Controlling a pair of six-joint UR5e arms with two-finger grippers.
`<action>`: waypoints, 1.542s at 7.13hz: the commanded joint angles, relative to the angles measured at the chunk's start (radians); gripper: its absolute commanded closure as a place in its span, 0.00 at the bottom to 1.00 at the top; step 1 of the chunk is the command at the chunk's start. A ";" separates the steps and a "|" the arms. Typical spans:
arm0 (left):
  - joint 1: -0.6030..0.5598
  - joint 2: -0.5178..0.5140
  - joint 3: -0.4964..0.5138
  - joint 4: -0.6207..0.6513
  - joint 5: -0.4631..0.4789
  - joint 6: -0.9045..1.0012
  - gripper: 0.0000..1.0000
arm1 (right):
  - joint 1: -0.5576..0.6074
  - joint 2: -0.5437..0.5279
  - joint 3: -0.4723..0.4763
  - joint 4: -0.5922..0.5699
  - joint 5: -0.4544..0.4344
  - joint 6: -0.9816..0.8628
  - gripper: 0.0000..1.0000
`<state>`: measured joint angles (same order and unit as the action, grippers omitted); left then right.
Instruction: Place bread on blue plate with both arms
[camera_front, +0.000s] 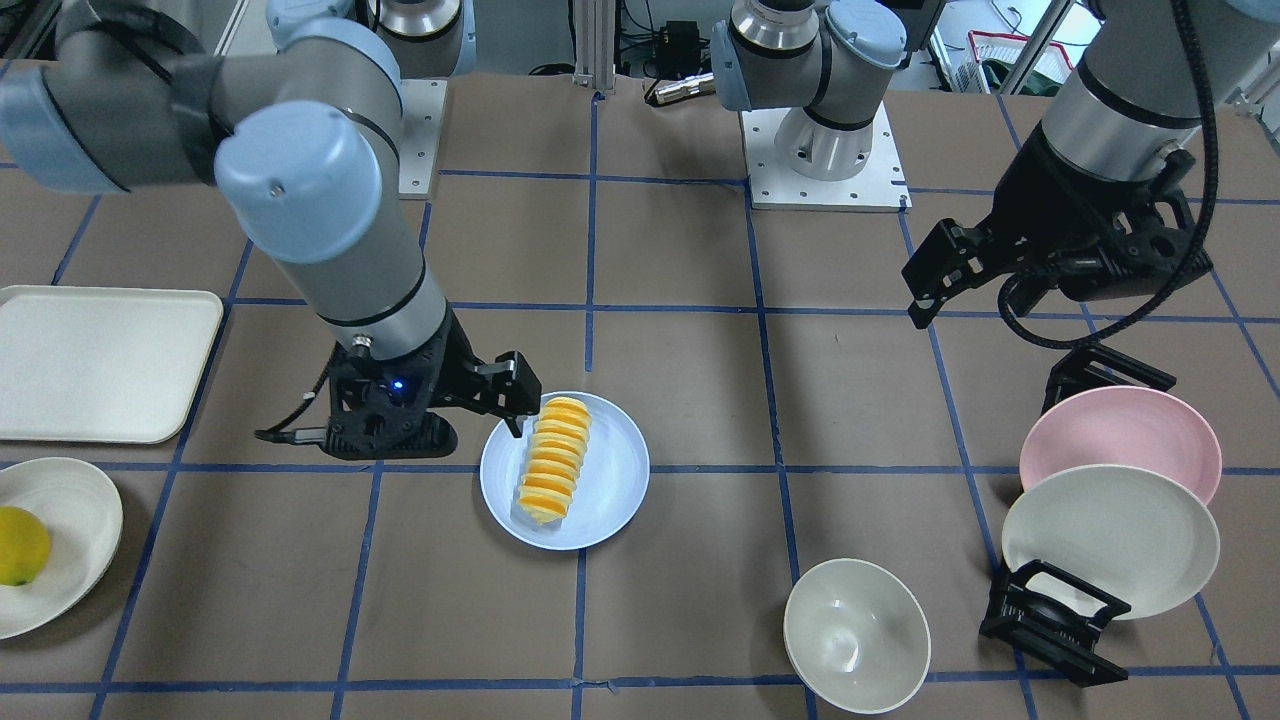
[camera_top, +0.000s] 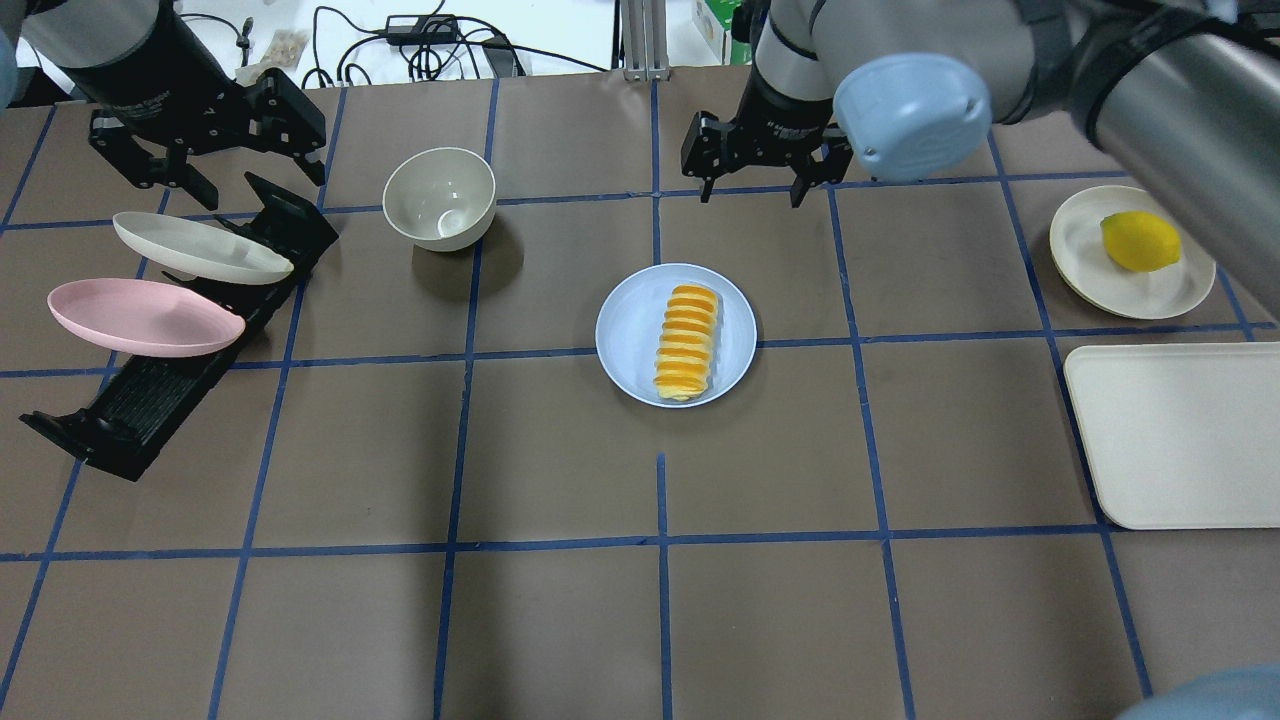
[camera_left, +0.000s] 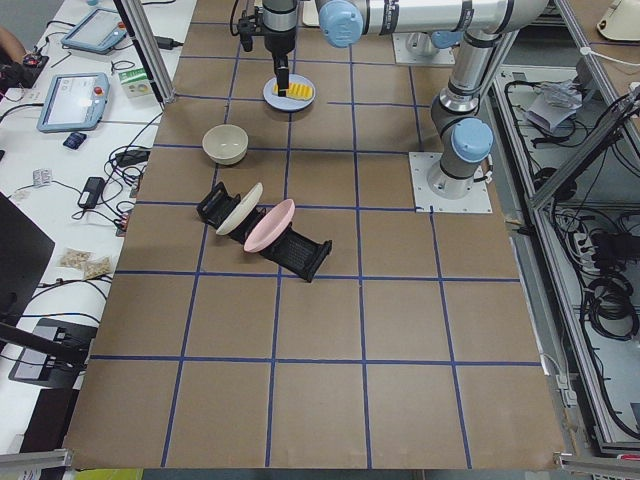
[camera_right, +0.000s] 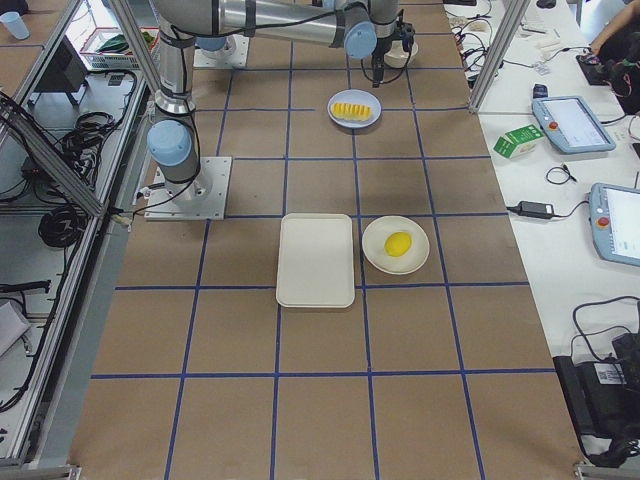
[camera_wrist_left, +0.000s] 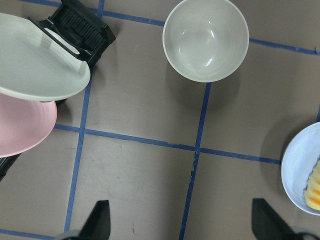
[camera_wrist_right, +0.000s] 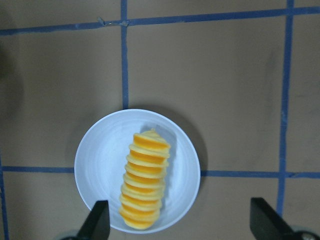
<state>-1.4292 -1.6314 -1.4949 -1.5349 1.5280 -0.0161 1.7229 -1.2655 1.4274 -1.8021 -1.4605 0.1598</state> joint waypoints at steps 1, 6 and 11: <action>-0.051 -0.004 -0.019 -0.014 0.003 0.079 0.00 | -0.055 -0.130 -0.033 0.198 -0.104 -0.081 0.00; -0.125 0.061 -0.067 -0.063 0.021 0.123 0.00 | -0.141 -0.238 0.092 0.194 -0.120 -0.166 0.00; -0.039 0.067 -0.065 -0.077 0.035 0.139 0.00 | -0.141 -0.230 0.084 0.136 -0.133 -0.172 0.00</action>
<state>-1.4696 -1.5624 -1.5605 -1.6123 1.5680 0.1270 1.5818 -1.4985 1.5129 -1.6648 -1.5941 -0.0125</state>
